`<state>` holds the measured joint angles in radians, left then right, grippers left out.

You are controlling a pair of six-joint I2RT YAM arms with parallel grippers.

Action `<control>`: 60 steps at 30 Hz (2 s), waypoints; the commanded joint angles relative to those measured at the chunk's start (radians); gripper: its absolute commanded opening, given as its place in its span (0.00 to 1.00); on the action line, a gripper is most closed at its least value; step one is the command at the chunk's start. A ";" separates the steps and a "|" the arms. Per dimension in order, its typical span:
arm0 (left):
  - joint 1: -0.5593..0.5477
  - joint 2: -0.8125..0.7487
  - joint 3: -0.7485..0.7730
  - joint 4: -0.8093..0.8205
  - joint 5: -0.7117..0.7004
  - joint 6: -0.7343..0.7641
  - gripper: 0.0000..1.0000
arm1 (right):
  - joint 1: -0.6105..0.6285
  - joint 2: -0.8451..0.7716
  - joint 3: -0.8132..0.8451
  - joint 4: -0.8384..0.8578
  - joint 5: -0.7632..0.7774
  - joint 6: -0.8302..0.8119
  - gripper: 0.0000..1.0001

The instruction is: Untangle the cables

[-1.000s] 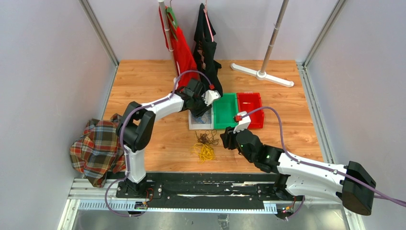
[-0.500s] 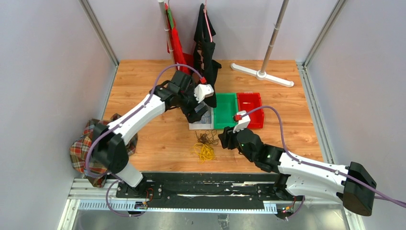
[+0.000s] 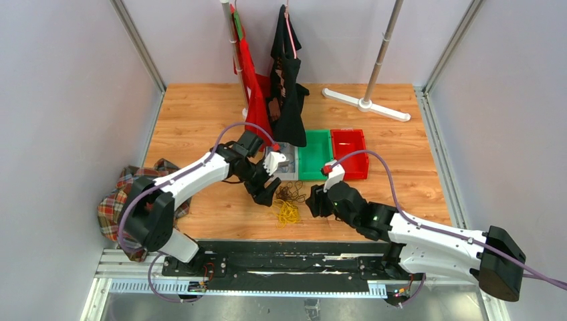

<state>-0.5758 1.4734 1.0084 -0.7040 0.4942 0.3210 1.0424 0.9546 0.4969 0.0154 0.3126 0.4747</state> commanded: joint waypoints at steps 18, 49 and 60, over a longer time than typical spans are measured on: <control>-0.019 0.083 0.080 0.001 0.074 -0.087 0.01 | -0.007 0.034 0.013 0.063 -0.058 -0.010 0.47; -0.019 -0.235 0.339 -0.290 0.121 -0.043 0.01 | 0.050 0.321 0.314 0.314 -0.181 -0.120 0.64; -0.019 -0.234 0.549 -0.398 0.256 -0.004 0.01 | 0.050 0.477 0.332 0.370 -0.189 -0.115 0.51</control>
<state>-0.5858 1.2594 1.4662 -1.0622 0.6567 0.3115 1.0801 1.3911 0.8200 0.3412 0.1200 0.3645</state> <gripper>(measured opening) 0.012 0.534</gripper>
